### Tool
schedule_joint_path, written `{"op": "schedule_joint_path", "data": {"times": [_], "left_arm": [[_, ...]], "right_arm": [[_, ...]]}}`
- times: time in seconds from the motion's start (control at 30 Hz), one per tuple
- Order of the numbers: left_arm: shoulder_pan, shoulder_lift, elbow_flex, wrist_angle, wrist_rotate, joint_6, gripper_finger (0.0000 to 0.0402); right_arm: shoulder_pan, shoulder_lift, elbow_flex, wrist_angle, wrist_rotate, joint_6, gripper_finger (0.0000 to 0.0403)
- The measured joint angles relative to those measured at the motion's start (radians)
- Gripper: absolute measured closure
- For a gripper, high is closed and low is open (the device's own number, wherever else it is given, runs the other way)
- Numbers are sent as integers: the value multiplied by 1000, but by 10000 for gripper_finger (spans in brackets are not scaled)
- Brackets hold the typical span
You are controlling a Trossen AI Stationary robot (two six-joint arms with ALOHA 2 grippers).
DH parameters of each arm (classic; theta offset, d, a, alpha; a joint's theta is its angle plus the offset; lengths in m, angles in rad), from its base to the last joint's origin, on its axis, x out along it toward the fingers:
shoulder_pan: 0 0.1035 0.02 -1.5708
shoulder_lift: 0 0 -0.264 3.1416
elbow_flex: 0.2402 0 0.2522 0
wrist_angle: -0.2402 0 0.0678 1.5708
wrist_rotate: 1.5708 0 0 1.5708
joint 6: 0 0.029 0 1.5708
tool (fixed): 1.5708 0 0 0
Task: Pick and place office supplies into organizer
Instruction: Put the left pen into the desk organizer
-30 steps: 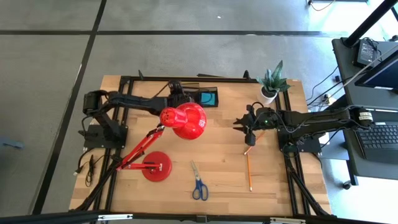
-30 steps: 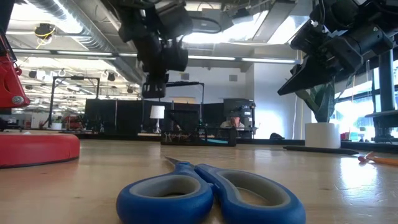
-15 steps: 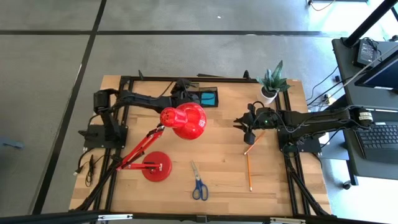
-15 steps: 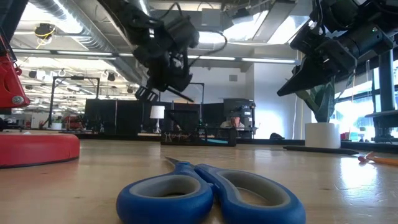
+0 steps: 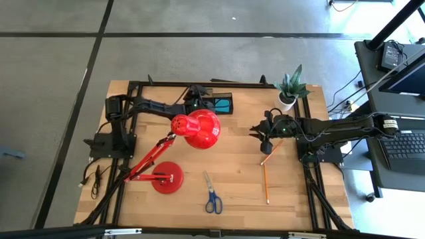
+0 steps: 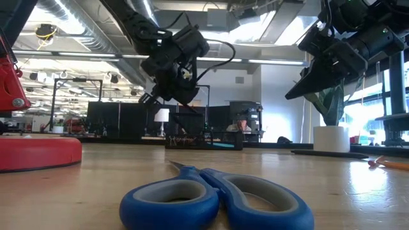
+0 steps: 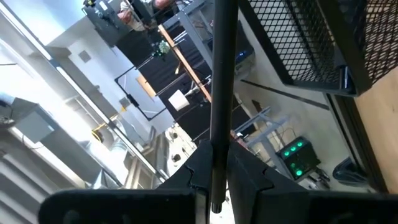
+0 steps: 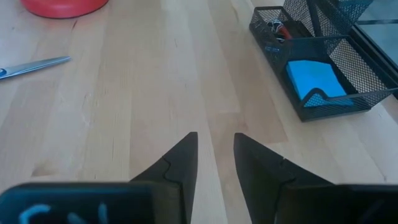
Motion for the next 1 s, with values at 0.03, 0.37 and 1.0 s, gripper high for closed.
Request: {"op": "schedule_joint_path", "data": {"times": [0.03, 0.37, 1.0], "left_arm": [[3, 0, 0, 0, 0, 1, 378], [25, 0, 0, -1, 60, 122, 378], [26, 0, 0, -1, 104, 162, 378]], "right_arm": [[0, 0, 0, 0, 0, -1, 295], [0, 0, 0, -1, 1, -3, 295], [-36, 0, 0, 0, 2, -6, 295]]}}
